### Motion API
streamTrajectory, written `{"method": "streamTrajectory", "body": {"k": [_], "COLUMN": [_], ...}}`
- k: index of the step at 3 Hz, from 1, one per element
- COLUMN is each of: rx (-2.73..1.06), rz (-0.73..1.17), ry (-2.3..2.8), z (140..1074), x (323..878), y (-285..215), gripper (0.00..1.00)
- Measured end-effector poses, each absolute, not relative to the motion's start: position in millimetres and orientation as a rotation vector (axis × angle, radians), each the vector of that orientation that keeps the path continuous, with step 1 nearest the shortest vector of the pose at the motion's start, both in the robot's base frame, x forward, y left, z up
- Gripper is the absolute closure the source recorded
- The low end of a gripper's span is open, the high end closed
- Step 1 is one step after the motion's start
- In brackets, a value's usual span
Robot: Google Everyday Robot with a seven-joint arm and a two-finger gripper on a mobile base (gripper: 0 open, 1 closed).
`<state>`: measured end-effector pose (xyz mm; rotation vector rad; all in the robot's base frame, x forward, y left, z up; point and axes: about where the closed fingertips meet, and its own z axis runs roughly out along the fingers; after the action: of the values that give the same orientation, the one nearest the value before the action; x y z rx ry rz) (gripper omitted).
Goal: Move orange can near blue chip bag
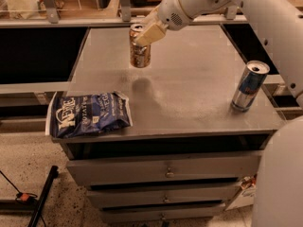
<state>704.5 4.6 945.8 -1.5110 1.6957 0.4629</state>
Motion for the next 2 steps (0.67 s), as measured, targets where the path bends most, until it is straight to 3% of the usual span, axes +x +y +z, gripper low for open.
{"method": "streamTrajectory", "body": {"k": [2], "rx": [-1.556], "rz": [0.539], "ry": [1.634], "z": [933.8], "x": [664.5], "y": [17.1], "gripper": [1.0]}}
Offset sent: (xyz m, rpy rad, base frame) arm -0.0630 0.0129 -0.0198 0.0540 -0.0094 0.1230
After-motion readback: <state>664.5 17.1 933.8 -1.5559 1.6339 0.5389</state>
